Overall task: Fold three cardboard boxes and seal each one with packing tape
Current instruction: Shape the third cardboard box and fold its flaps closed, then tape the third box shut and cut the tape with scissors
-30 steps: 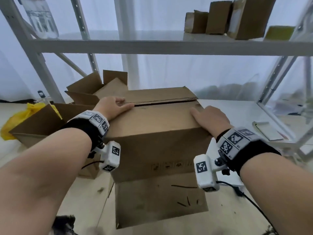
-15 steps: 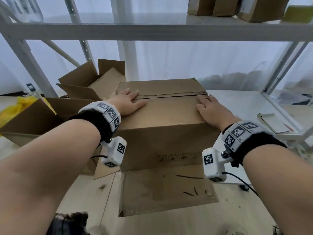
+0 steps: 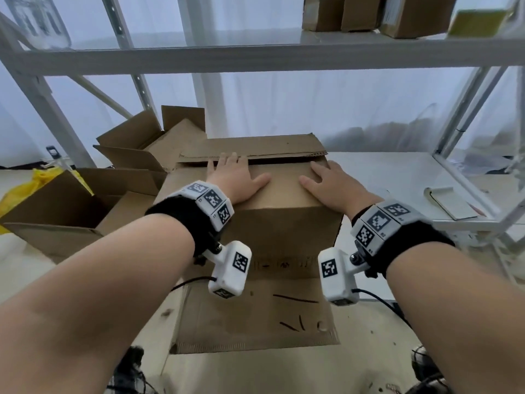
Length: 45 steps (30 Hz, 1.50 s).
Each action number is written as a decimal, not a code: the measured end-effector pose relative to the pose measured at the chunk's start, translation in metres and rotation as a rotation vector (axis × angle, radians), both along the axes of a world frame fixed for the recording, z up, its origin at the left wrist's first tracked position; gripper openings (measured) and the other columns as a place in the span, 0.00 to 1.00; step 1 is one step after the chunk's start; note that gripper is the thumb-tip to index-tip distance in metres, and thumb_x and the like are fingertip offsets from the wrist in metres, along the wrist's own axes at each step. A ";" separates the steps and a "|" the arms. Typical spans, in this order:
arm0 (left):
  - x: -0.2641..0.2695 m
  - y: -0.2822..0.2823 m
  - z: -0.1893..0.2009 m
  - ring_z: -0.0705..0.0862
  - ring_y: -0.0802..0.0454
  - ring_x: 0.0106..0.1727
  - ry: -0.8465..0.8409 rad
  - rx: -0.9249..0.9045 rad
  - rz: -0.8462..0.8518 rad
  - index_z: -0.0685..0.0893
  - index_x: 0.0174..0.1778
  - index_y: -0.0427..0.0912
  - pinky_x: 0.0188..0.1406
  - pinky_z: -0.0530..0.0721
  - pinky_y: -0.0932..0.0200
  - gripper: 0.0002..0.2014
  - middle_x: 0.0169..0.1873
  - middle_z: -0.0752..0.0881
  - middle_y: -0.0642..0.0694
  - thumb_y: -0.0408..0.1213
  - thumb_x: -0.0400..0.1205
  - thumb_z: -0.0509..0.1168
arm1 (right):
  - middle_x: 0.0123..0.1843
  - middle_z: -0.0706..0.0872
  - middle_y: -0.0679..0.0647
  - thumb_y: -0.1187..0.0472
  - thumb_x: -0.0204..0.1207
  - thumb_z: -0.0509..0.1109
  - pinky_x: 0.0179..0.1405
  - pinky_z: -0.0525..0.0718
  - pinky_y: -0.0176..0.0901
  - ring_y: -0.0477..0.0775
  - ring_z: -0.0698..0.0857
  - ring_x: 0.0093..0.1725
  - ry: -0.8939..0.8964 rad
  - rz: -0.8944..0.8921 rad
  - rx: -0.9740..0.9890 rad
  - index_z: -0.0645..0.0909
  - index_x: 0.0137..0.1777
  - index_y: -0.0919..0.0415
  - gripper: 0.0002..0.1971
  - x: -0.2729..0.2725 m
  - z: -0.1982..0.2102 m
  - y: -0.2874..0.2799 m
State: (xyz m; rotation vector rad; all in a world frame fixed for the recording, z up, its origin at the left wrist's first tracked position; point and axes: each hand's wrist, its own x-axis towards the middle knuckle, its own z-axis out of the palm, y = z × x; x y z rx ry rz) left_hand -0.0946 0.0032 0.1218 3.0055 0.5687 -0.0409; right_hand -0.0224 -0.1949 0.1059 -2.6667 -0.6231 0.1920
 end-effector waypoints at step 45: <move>0.001 0.025 0.007 0.53 0.42 0.83 -0.075 -0.074 0.035 0.52 0.83 0.54 0.80 0.48 0.34 0.45 0.83 0.56 0.43 0.72 0.74 0.57 | 0.59 0.83 0.52 0.64 0.80 0.64 0.49 0.54 0.43 0.58 0.76 0.64 -0.533 0.010 0.328 0.80 0.64 0.53 0.14 0.006 0.012 -0.019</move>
